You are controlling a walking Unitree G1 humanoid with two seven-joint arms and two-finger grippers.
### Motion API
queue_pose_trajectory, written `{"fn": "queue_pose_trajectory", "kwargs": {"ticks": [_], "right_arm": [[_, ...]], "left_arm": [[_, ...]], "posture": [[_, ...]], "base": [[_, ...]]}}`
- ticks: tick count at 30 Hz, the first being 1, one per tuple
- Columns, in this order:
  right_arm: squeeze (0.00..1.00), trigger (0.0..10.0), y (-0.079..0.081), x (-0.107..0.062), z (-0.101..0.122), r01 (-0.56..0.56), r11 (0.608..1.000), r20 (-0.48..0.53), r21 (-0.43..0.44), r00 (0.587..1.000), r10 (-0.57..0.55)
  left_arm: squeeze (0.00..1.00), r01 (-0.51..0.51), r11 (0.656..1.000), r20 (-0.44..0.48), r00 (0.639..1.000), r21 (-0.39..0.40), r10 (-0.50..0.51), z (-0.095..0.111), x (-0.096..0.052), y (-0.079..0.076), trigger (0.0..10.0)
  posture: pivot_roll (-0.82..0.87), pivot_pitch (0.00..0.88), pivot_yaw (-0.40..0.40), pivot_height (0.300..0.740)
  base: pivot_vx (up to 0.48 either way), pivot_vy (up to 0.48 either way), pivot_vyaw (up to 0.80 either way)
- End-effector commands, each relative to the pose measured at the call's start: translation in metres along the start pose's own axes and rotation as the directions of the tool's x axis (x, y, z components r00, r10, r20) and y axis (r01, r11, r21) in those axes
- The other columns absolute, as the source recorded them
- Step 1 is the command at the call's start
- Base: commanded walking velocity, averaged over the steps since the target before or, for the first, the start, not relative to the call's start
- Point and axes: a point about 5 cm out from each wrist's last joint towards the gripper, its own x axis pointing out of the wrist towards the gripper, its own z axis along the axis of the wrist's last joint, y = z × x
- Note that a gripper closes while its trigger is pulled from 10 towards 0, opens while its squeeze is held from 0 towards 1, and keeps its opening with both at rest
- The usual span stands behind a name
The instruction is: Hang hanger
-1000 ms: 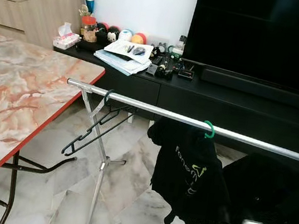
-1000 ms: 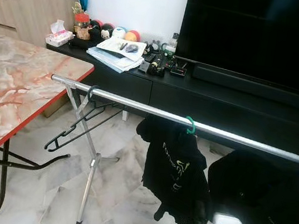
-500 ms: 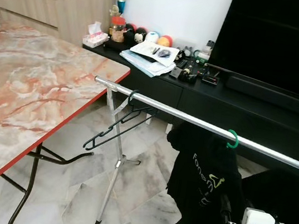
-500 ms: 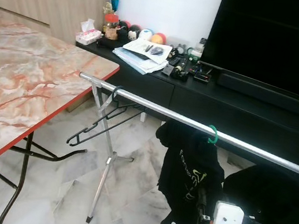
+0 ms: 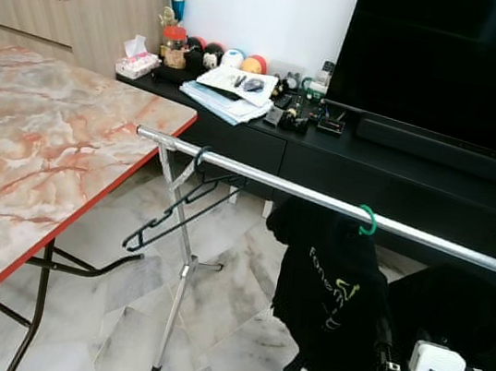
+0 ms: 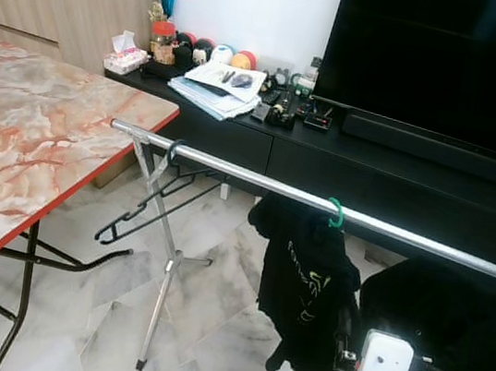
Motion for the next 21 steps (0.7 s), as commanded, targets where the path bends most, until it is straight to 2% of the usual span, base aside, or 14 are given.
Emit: {"fn": "queue_pose_trajectory", "kwargs": {"ticks": [1, 7, 12, 18, 21], "right_arm": [[0.0, 10.0, 0.0012, 0.0027, 0.0067, -0.002, 1.0, 0.023, -0.014, 1.0, 0.002], [0.0, 10.0, 0.0018, 0.0035, 0.0092, -0.022, 0.999, 0.03, -0.041, 0.999, 0.024], [0.0, 10.0, 0.0018, 0.003, 0.0099, -0.026, 0.999, 0.032, -0.04, 0.999, 0.027], [0.0, 10.0, -0.0005, 0.0023, 0.0092, -0.011, 1.0, 0.025, -0.023, 1.0, 0.012], [0.0, 10.0, -0.0016, -0.0036, 0.0103, -0.036, 0.999, 0.021, -0.034, 0.999, 0.037]], "left_arm": [[0.0, -0.008, 1.0, -0.016, 1.0, 0.01, 0.008, -0.0016, -0.0013, 0.0066, 10.0], [0.0, -0.011, 1.0, -0.013, 1.0, 0.009, 0.011, 0.0022, -0.001, 0.0101, 10.0], [0.0, -0.01, 1.0, -0.01, 1.0, 0.008, 0.01, 0.0042, -0.0006, 0.0105, 10.0], [0.0, -0.011, 1.0, -0.001, 1.0, 0.003, 0.011, 0.0072, -0.0002, 0.0113, 10.0], [0.0, -0.004, 1.0, -0.007, 1.0, 0.01, 0.004, 0.0064, 0.0012, 0.004, 10.0]], "posture": [[0.08, 0.053, -0.008, 0.74], [0.08, 0.055, -0.011, 0.74], [0.08, 0.053, -0.013, 0.74], [0.08, 0.057, -0.017, 0.74], [0.08, 0.059, -0.014, 0.74]], "base": [[0.292, 0.0, 0.0], [0.292, 0.0, 0.0], [0.284, 0.0, 0.44], [0.0, 0.0, 0.0], [0.0, 0.0, 0.0]]}}
